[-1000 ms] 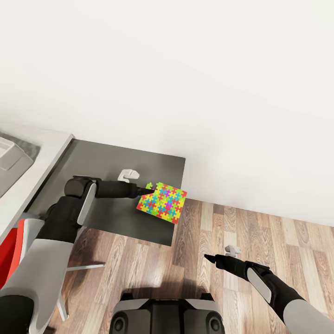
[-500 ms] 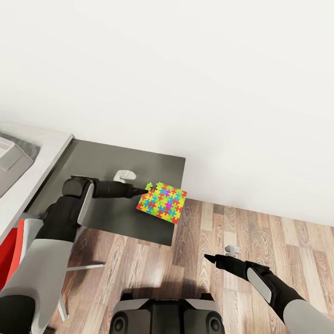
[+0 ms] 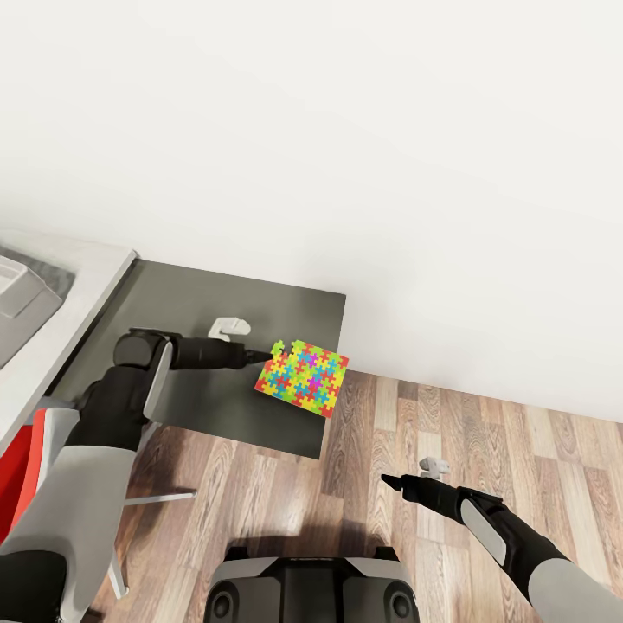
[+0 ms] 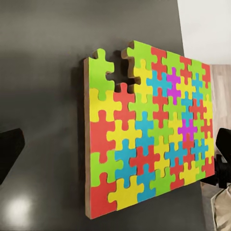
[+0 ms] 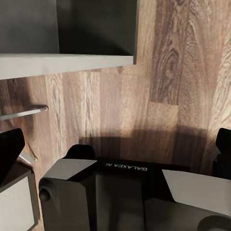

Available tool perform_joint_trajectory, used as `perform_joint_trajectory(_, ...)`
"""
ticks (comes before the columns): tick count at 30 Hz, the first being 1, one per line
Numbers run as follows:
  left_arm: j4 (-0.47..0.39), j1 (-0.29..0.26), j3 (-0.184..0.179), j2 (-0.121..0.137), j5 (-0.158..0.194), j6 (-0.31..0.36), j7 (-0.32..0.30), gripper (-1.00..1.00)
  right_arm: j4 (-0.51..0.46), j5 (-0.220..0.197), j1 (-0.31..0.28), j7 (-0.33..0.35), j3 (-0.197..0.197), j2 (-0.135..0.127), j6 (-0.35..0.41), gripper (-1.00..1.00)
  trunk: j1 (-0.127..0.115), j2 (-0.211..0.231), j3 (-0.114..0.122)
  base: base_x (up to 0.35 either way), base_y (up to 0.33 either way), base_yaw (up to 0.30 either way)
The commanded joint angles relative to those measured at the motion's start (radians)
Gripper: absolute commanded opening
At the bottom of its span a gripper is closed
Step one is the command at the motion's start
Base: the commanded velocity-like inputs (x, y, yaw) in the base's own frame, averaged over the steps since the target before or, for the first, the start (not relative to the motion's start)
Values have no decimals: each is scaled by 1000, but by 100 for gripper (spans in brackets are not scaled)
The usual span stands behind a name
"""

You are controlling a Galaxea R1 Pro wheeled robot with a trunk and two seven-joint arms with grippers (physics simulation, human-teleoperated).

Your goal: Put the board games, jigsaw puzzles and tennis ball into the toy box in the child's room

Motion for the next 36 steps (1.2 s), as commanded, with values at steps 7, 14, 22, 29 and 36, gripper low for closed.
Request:
perform_joint_trajectory(7,2,-1,0,-23,-8,4,-8,100,-1,-9,-1,-1,5,-1,4,100,1,-2,-1,0,0,0)
perform_joint_trajectory(14,17,-1,-3,-32,-8,4,-8,100,-1,-9,-1,-1,5,-1,4,100,1,-2,-1,0,0,0)
perform_joint_trajectory(22,28,-1,-4,-50,-9,4,-8,100,-1,-9,-1,-1,5,-1,4,100,1,-2,-1,0,0,0)
perform_joint_trajectory(29,48,-1,-4,-64,-9,4,-8,100,-1,-9,-1,-1,5,-1,4,100,1,-2,-1,0,0,0)
perform_joint_trajectory(36,58,-1,-5,-66,-10,4,-6,100,-1,-9,-1,-1,5,-1,4,100,1,-2,-1,0,0,0)
